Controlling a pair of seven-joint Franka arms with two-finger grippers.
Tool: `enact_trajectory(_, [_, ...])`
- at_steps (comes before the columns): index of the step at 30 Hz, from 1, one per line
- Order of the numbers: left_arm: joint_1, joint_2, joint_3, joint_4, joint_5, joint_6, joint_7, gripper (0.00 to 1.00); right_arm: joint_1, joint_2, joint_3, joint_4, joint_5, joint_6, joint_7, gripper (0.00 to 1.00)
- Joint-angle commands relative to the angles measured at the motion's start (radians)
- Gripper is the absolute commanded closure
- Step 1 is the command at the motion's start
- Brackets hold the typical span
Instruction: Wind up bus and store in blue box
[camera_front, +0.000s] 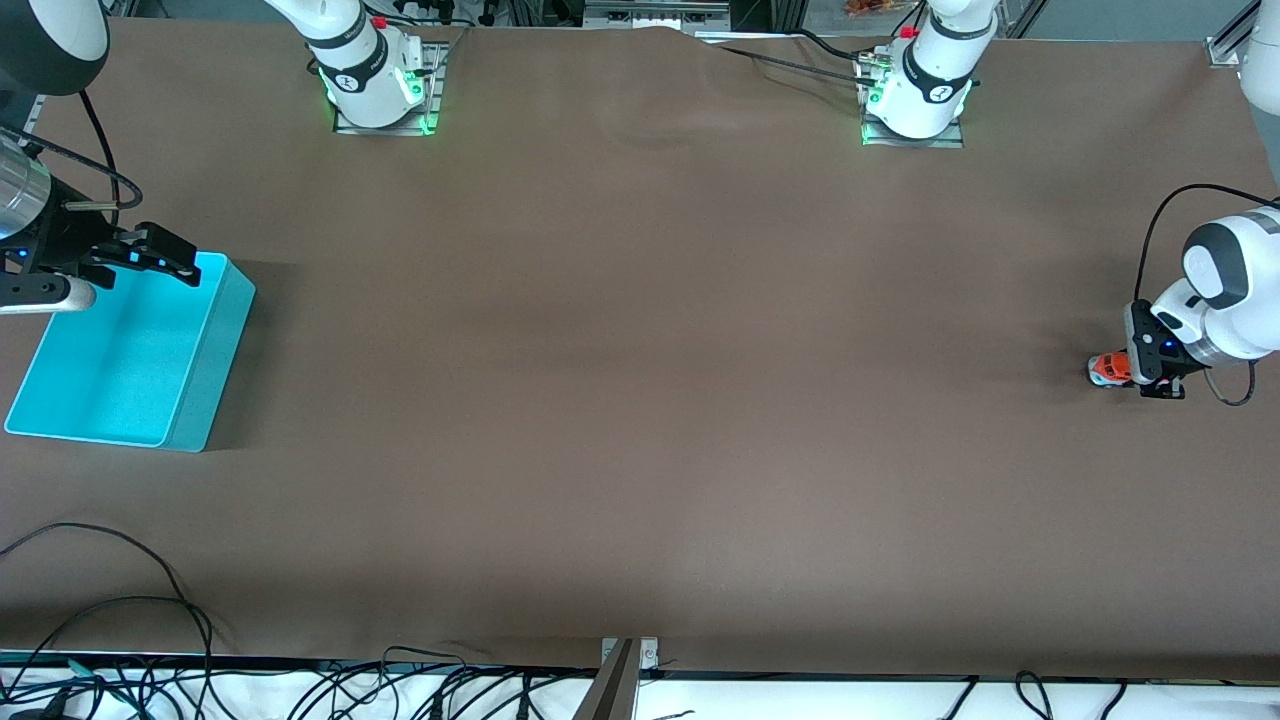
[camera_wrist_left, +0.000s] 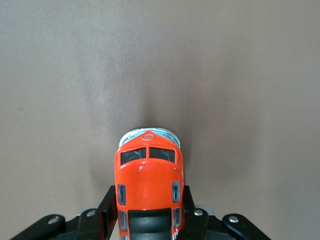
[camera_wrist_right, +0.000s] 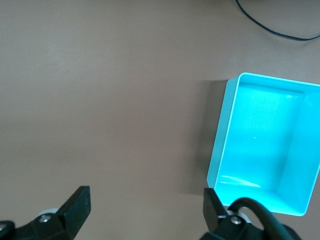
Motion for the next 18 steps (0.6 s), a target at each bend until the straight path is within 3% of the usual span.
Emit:
enact_trajectory(1, [0.021, 0.086, 0.002, 0.024, 0.046, 0.003, 0.020, 0.91, 0.005, 0.011, -0.001, 0.024, 0.000, -0.008, 0.008, 0.00])
enact_trajectory(3, [0.021, 0.084, 0.002, 0.024, 0.048, 0.003, 0.025, 0.85, 0.005, 0.011, -0.001, 0.024, 0.000, -0.008, 0.008, 0.00])
enact_trajectory(4, [0.022, 0.084, 0.002, 0.024, 0.046, 0.003, 0.026, 0.73, 0.005, 0.011, -0.001, 0.024, 0.000, -0.008, 0.008, 0.00])
enact_trajectory(8, [0.043, 0.078, -0.004, 0.024, 0.048, 0.003, 0.052, 0.00, 0.005, 0.011, -0.001, 0.024, 0.000, -0.008, 0.008, 0.00])
enact_trajectory(18, [0.044, 0.033, -0.024, 0.022, 0.031, -0.018, 0.095, 0.00, 0.003, 0.011, -0.001, 0.024, 0.000, -0.008, 0.008, 0.00])
